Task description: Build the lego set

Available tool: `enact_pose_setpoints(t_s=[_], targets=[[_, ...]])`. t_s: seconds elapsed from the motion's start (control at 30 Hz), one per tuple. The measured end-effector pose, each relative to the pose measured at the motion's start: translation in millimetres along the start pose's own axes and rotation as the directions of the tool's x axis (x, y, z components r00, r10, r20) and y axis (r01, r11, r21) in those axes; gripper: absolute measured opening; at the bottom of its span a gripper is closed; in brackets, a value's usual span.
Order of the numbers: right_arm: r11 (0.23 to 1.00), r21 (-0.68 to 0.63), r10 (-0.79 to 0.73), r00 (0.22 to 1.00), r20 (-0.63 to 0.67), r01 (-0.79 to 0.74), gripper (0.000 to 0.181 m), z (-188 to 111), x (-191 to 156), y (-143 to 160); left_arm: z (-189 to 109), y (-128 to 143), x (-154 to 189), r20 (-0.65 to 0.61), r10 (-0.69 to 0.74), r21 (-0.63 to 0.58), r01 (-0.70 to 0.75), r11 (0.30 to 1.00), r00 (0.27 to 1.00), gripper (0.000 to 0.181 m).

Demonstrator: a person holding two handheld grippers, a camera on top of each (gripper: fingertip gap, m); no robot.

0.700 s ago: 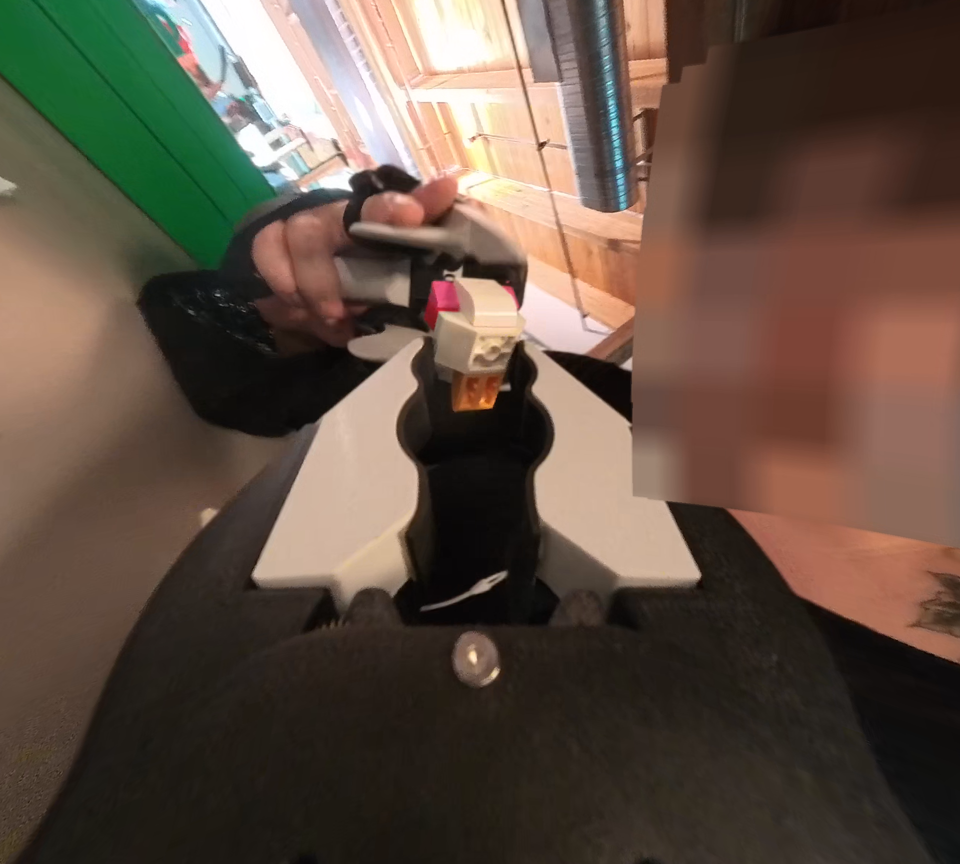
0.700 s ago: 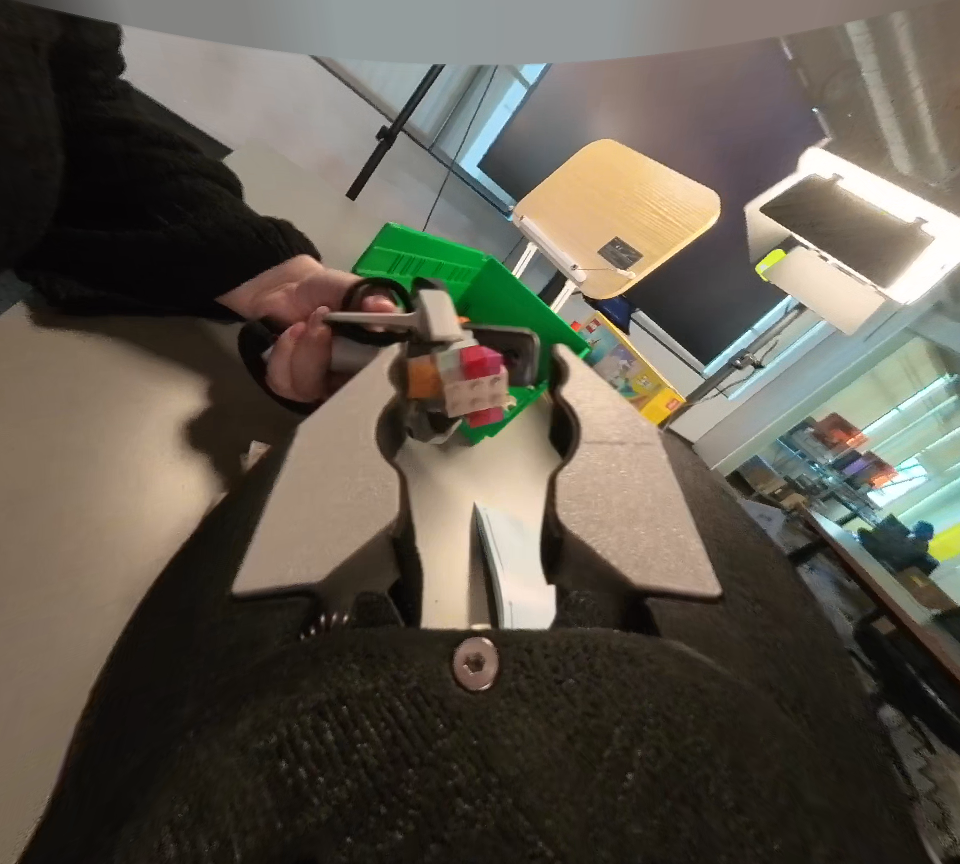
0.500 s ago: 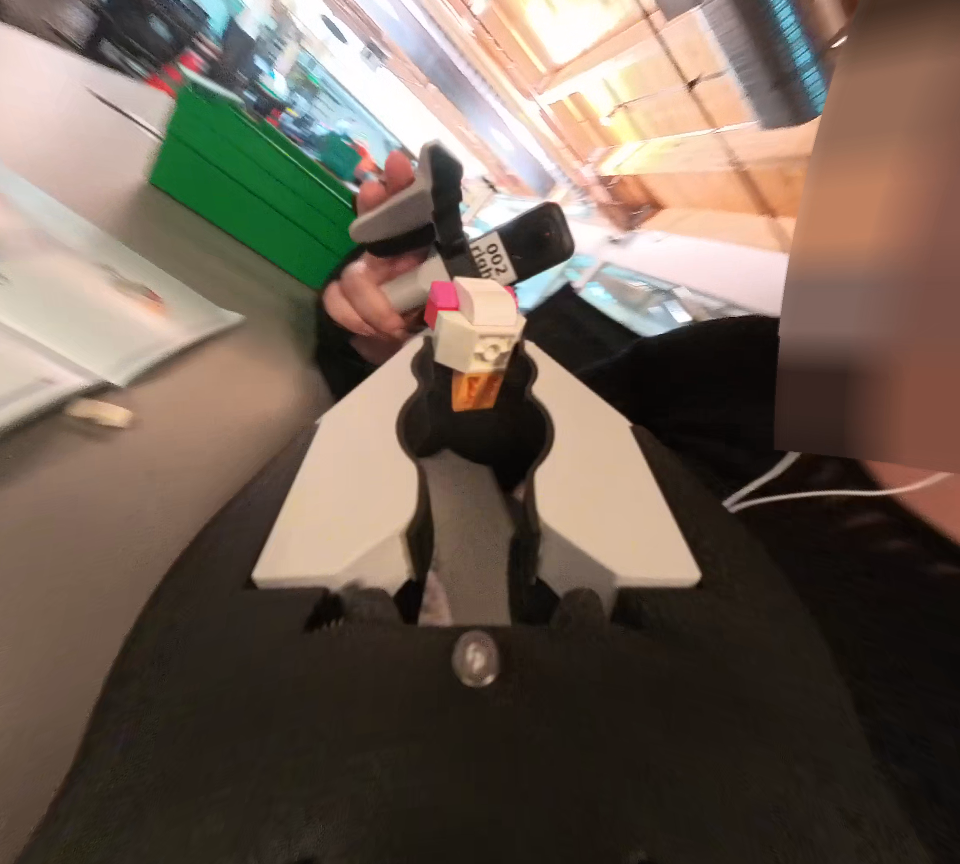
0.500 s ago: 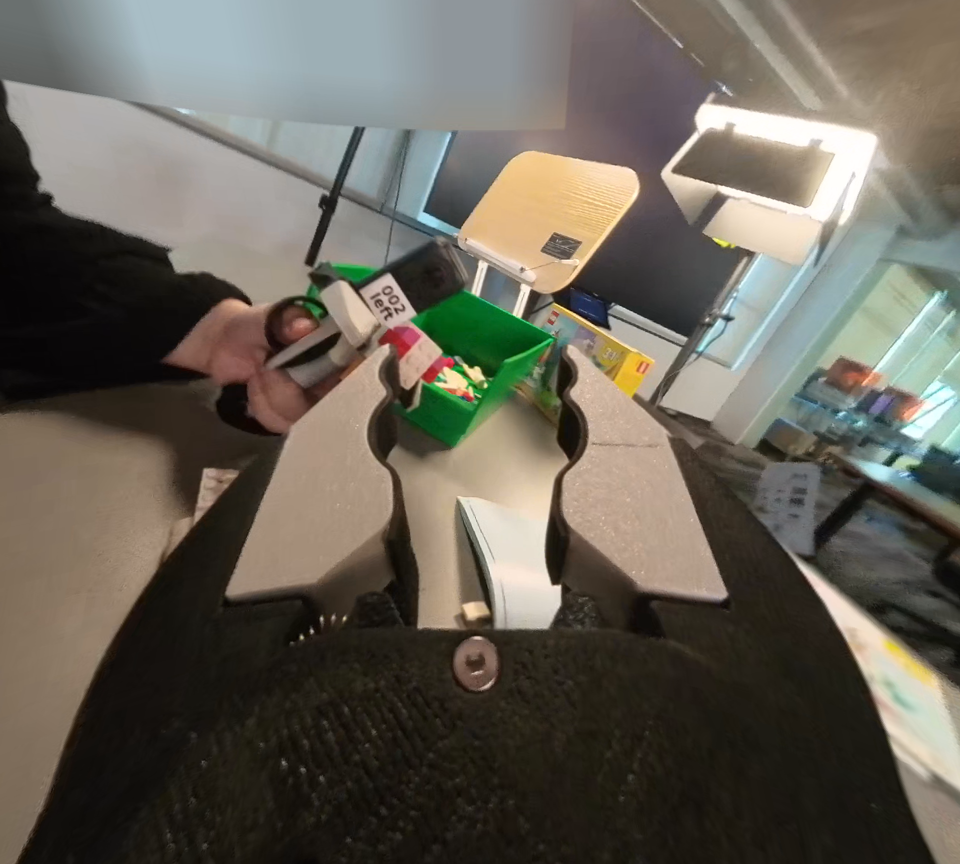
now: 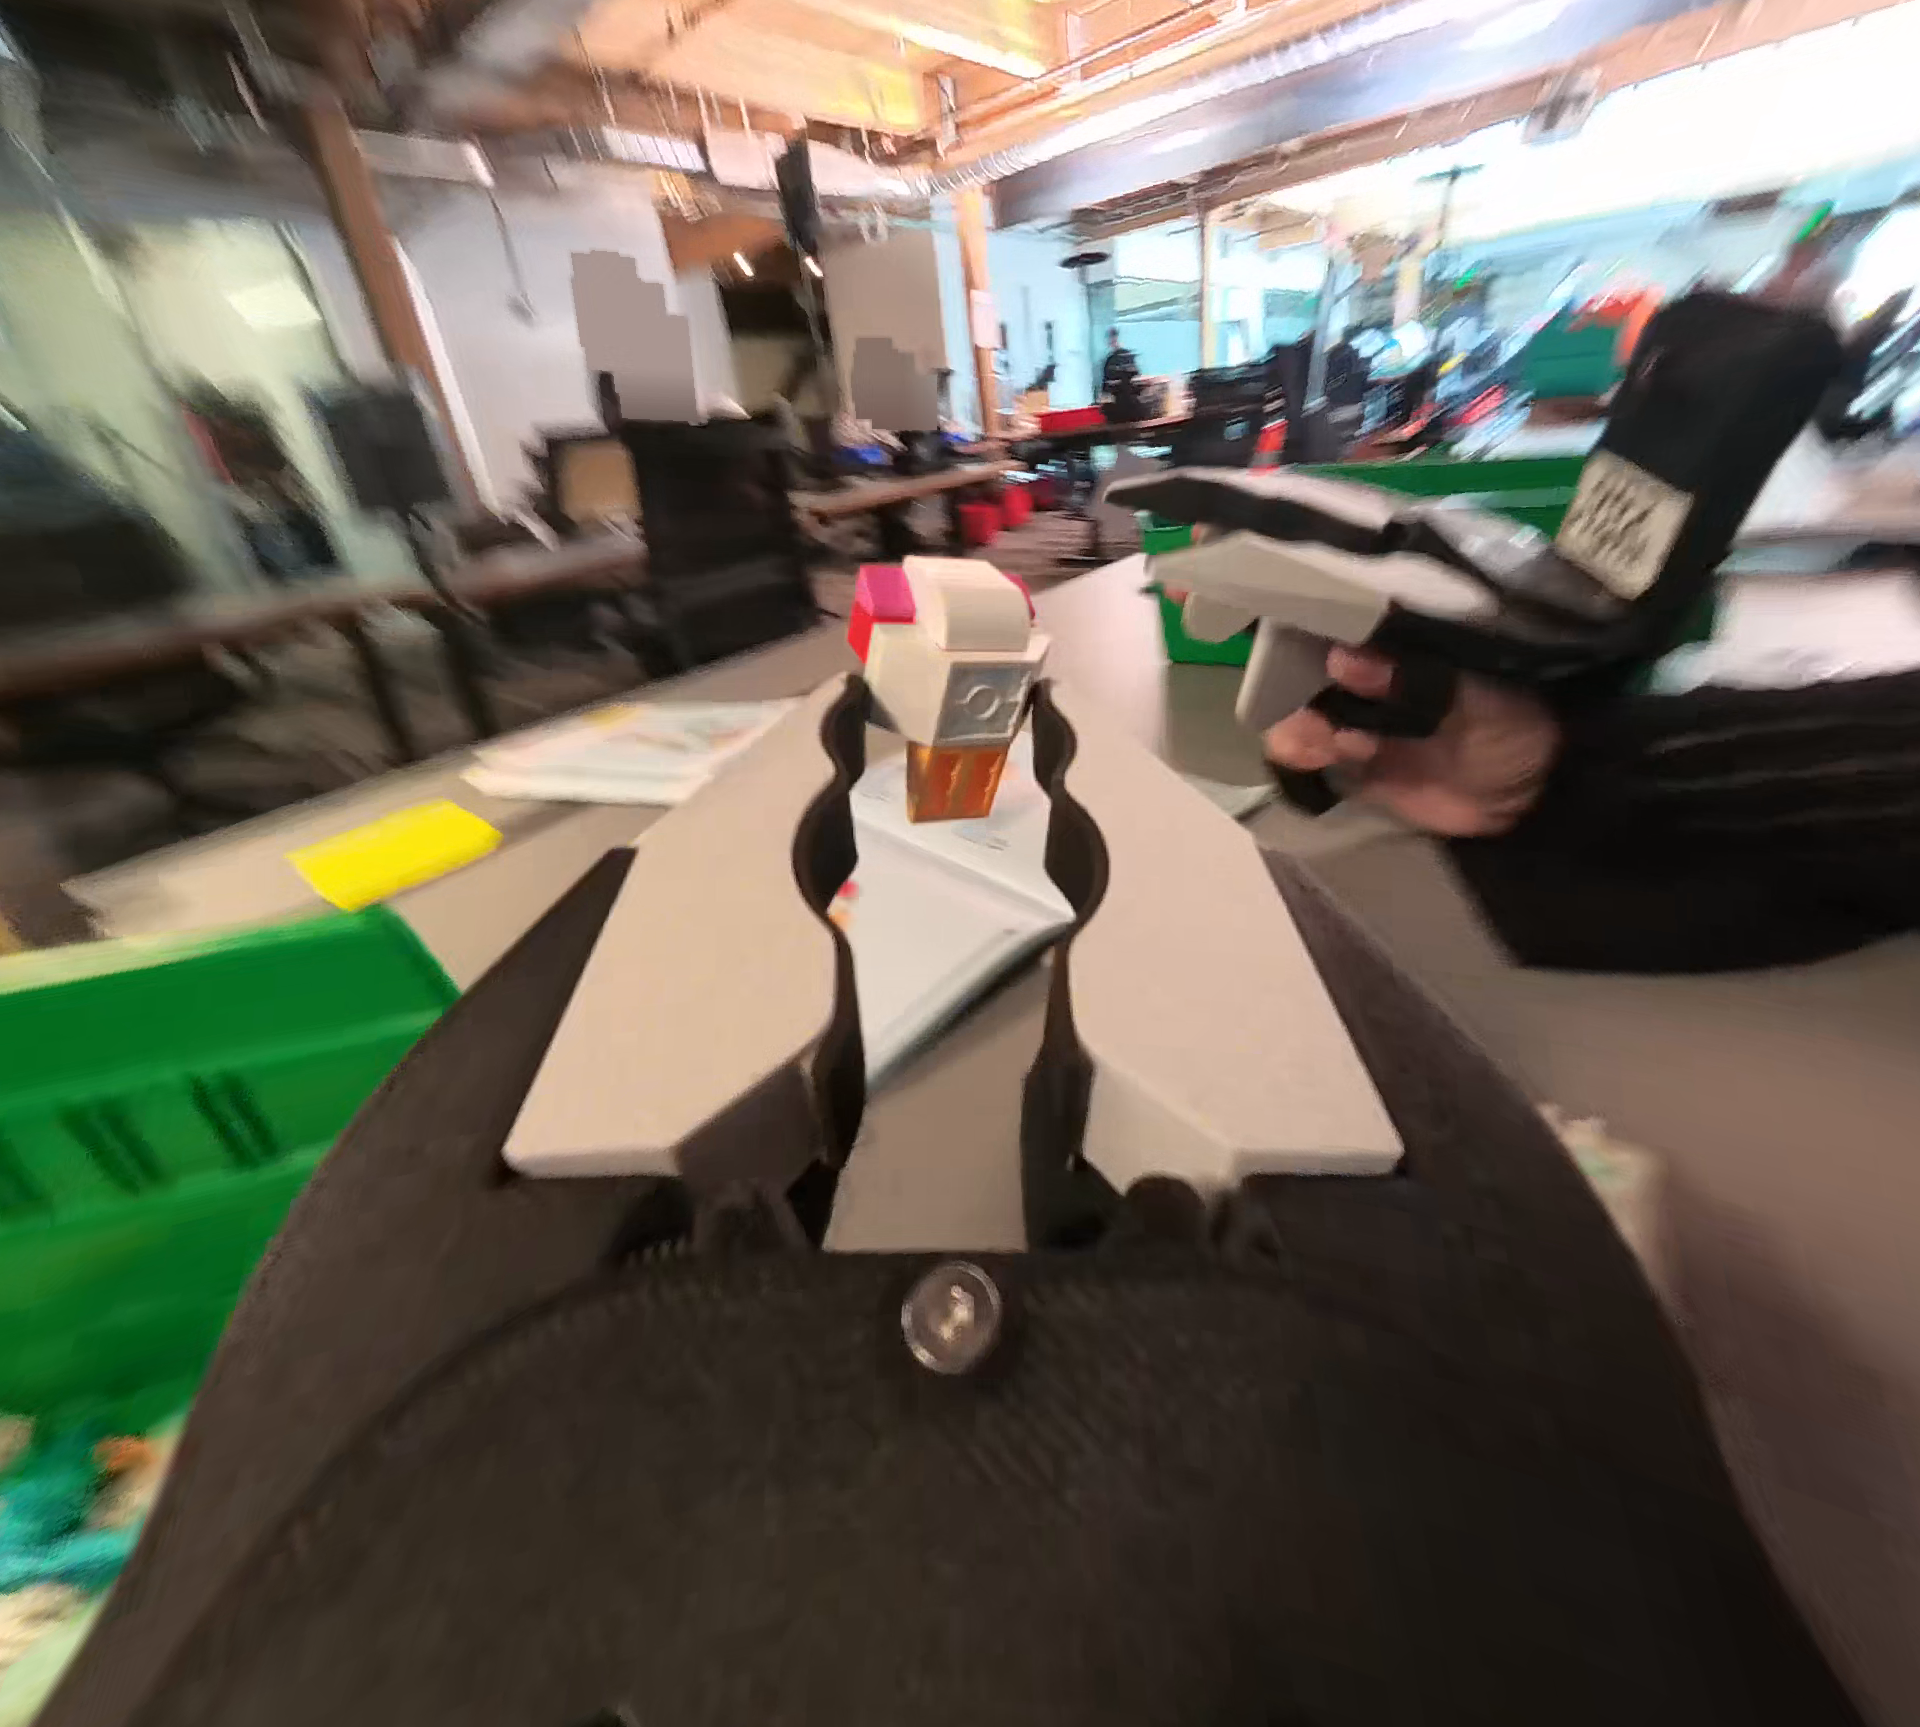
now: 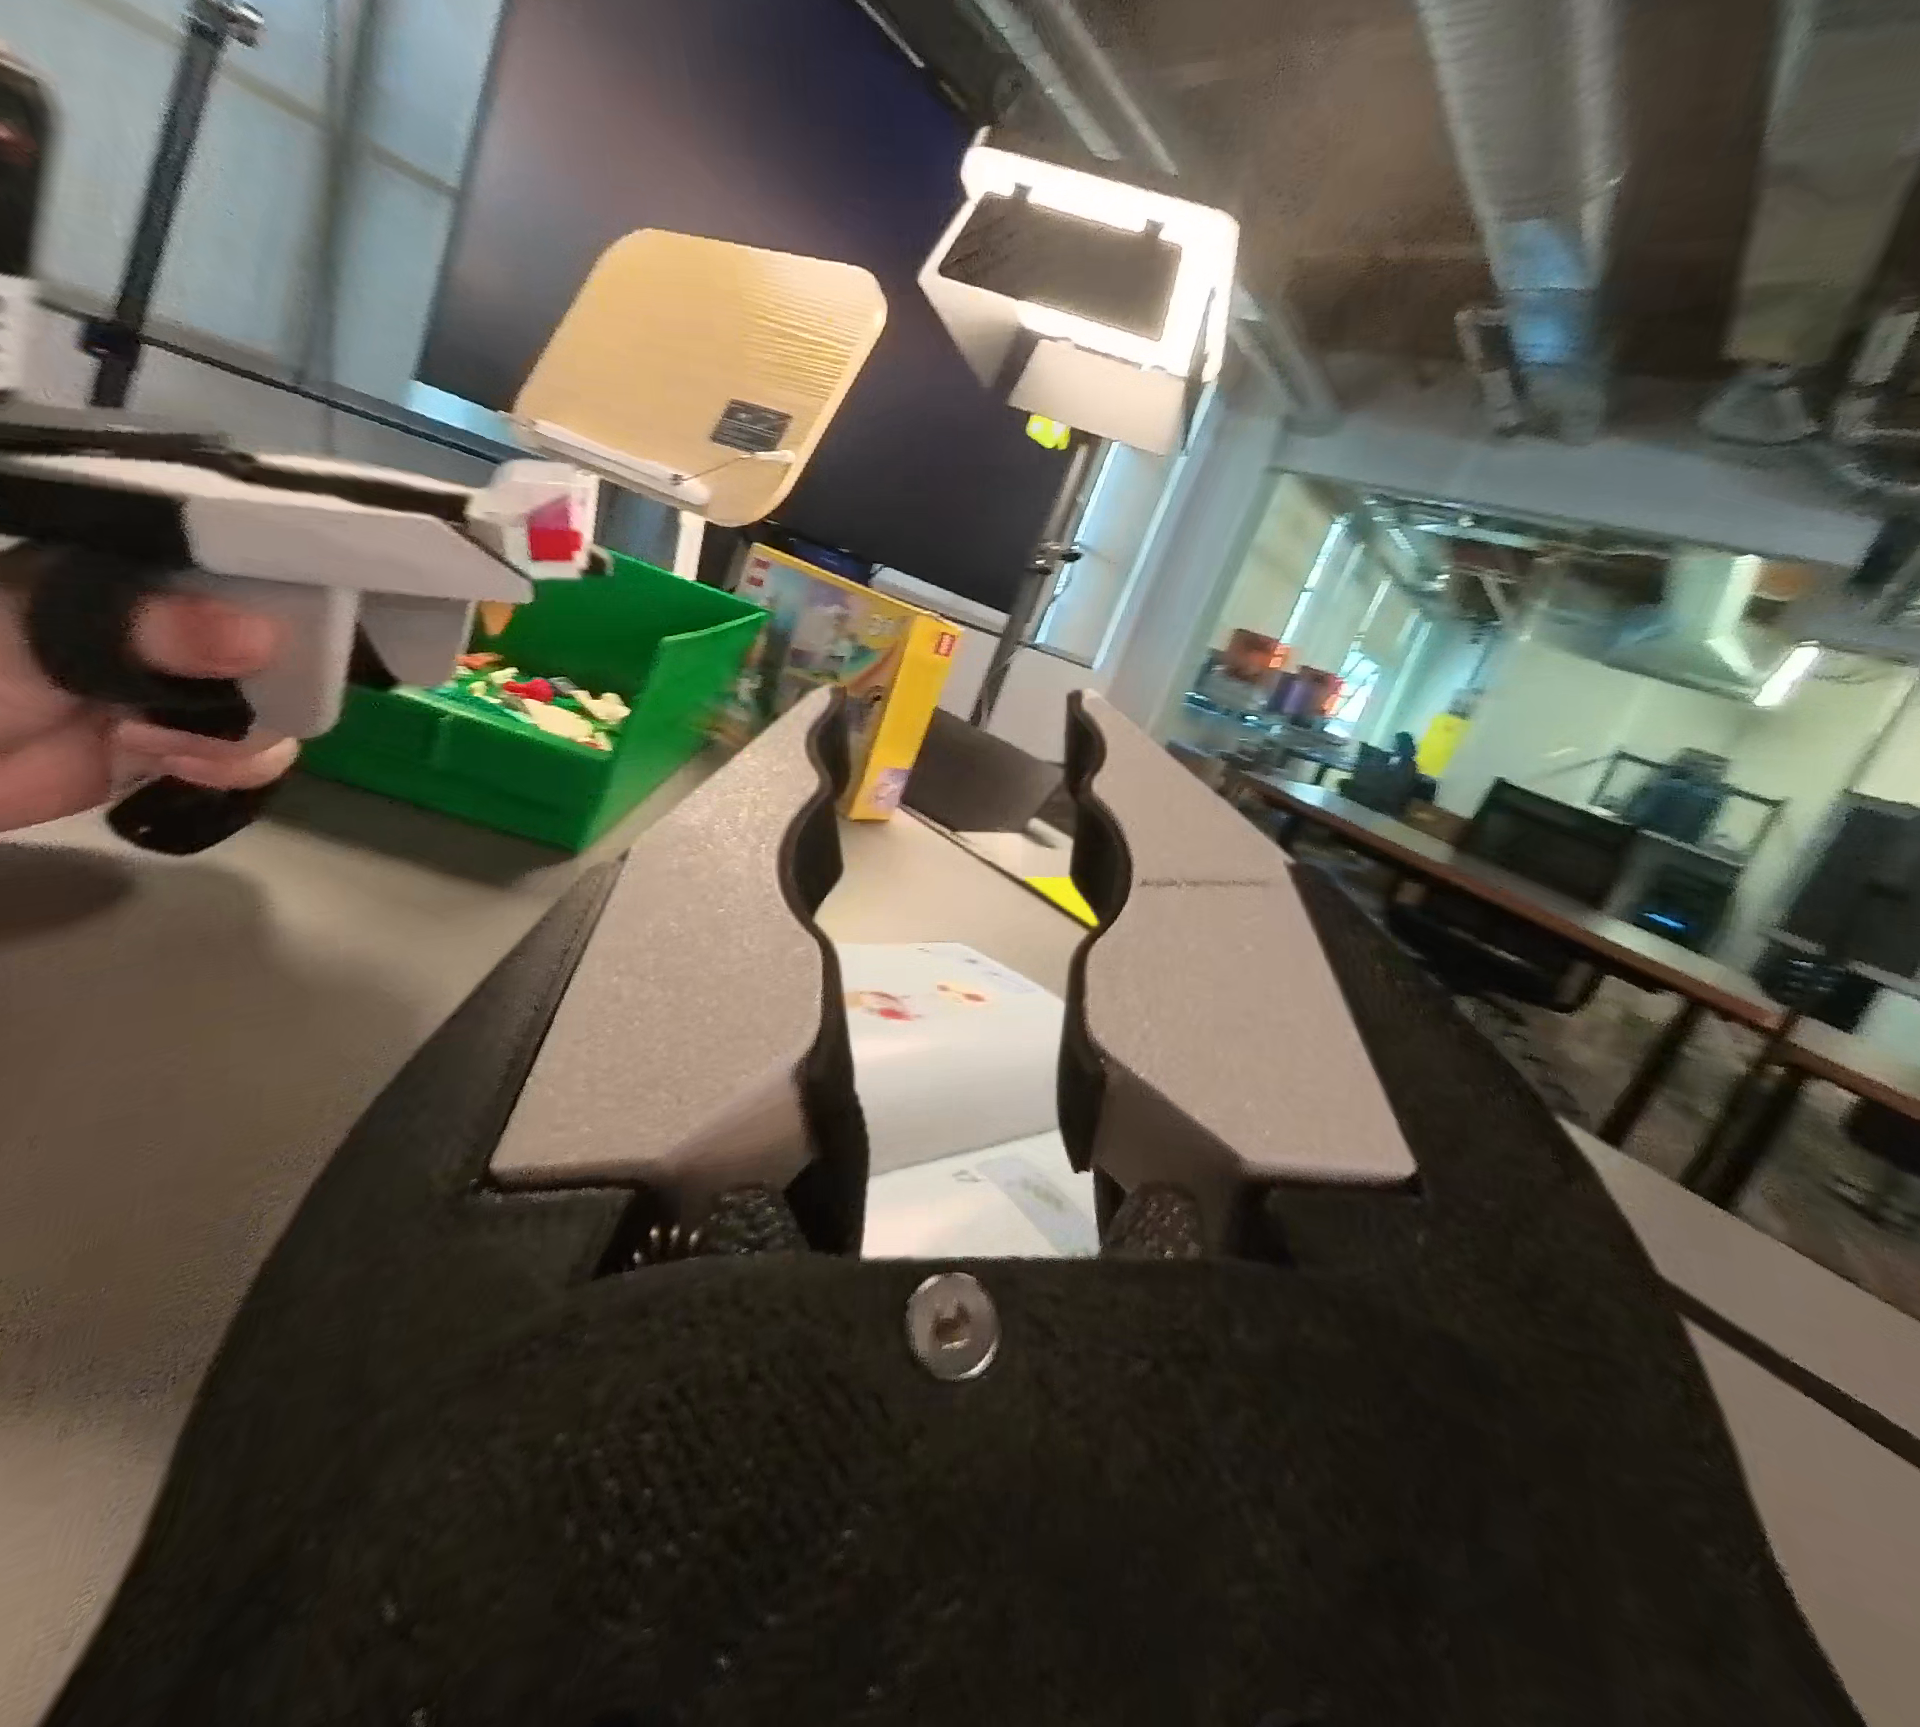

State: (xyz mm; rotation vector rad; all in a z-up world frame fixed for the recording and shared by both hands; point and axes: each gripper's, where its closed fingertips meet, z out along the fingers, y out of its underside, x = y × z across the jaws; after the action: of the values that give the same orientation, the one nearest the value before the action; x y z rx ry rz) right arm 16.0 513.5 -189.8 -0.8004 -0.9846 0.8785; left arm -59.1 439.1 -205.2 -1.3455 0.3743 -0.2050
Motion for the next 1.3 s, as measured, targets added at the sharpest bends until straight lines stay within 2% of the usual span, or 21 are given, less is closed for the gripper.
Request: enact_pose_setpoints(t_s=[0.07, 0.17, 0.27, 0.43, 0.67, 0.73, 0.8, 0.87, 0.9, 1.1, 1.2, 1.3], targets=[[1.0, 0.002, -0.028, 0.999, -0.041, 0.028, 0.037, -1.2, 5.3, -0.7, 1.4, -0.1, 2.4, 0.029, 0.155, 0.011, -0.155, 0.988, 0.988, 0.031], [0.998, -0.01, -0.066, 0.996, -0.068, 0.066, 0.032, -0.1, 8.6, 2.9, 11.1, 11.2, 0.6, 0.067, 0.42, -0.046, -0.418, 0.907, 0.905, 0.032], [0.996, -0.03, -0.08, 0.995, -0.063, 0.079, 0.032, 4.7, 10.0, 9.9, 21.5, 24.5, 3.6, 0.032, 0.536, -0.086, -0.532, 0.842, 0.843, 0.032], [0.995, -0.037, -0.088, 0.996, -0.012, 0.088, 0.029, 12.5, 5.6, 16.2, 34.8, 33.9, 11.5, -0.036, 0.61, -0.068, -0.611, 0.789, 0.791, 0.031], [0.996, -0.022, -0.082, 0.995, 0.058, 0.083, 0.028, 22.9, 0.6, 20.8, 48.0, 40.2, 7.7, -0.083, 0.618, -0.043, -0.623, 0.781, 0.782, 0.031], [1.0, 0.008, -0.021, 0.991, 0.135, 0.02, 0.028, 23.2, -8.9, 16.1, 52.7, 45.2, 5.0, -0.1, 0.625, -0.057, -0.631, 0.773, 0.774, 0.031], [0.993, 0.005, 0.109, 0.959, 0.263, -0.115, 0.03, 20.6, -24.8, 12.0, 56.7, 54.0, 5.4, -0.136, 0.626, -0.084, -0.638, 0.765, 0.768, 0.032], [0.969, -0.09, 0.249, 0.892, 0.378, -0.232, 0.033, 19.7, -42.4, 17.0, 58.6, 63.9, 7.6, -0.171, 0.63, -0.132, -0.652, 0.747, 0.757, 0.031], [0.96, -0.136, 0.277, 0.879, 0.388, -0.243, 0.035, 20.9, -46.2, 20.9, 58.7, 62.7, 8.3, -0.162, 0.651, -0.128, -0.67, 0.731, 0.741, 0.032], [0.953, -0.286, 0.213, 0.899, 0.383, -0.104, 0.033, 22.5, -63.6, 40.2, 57.1, 62.7, 14.6, -0.163, 0.73, -0.126, -0.748, 0.652, 0.664, 0.032], [0.948, -0.313, 0.172, 0.909, 0.38, -0.049, 0.03, 18.9, -67.4, 44.3, 55.4, 62.0, 17.7, -0.171, 0.742, -0.117, -0.761, 0.638, 0.649, 0.032], [0.937, -0.346, 0.177, 0.909, 0.378, -0.039, 0.025, 14.9, -67.2, 47.6, 54.1, 64.7, 21.9, -0.187, 0.777, -0.121, -0.799, 0.588, 0.6, 0.031]])
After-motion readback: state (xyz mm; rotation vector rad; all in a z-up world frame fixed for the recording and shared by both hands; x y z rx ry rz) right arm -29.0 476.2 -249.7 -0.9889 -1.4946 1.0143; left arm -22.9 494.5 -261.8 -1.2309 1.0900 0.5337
